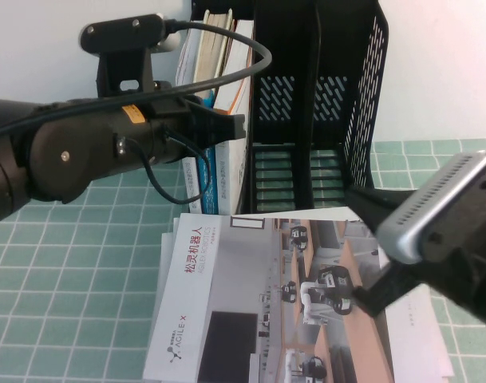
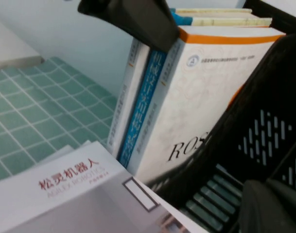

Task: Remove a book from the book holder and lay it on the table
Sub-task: Hold the bookshelf, then pick up the right side book from the book shelf

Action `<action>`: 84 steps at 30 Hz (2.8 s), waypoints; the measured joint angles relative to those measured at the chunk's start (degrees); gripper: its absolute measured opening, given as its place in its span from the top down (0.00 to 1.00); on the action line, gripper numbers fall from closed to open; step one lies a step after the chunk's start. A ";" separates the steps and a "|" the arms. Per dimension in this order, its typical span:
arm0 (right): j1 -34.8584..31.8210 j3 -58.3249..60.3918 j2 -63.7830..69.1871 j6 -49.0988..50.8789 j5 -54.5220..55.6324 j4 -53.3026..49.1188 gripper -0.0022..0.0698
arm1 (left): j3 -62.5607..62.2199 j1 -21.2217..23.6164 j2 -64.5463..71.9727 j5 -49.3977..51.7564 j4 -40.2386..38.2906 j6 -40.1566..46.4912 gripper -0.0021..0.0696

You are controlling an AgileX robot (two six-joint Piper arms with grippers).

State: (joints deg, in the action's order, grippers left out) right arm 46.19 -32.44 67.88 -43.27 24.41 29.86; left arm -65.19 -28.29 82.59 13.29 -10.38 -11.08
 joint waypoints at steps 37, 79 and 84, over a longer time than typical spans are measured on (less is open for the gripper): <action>1.75 -31.42 47.54 20.21 25.69 4.15 0.47 | 0.00 0.00 3.08 -4.10 0.22 0.26 0.97; 3.19 -30.84 8.88 -36.53 1.25 6.12 0.74 | -2.89 -6.75 -28.58 24.47 0.40 6.27 0.97; 3.19 -30.39 2.14 -45.73 -12.31 13.10 0.74 | -2.92 -6.75 -35.40 28.14 0.43 6.27 0.97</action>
State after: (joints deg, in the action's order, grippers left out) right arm 49.38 -62.83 70.02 -89.00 12.10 42.96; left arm -68.11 -35.04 47.19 41.43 -9.95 -4.81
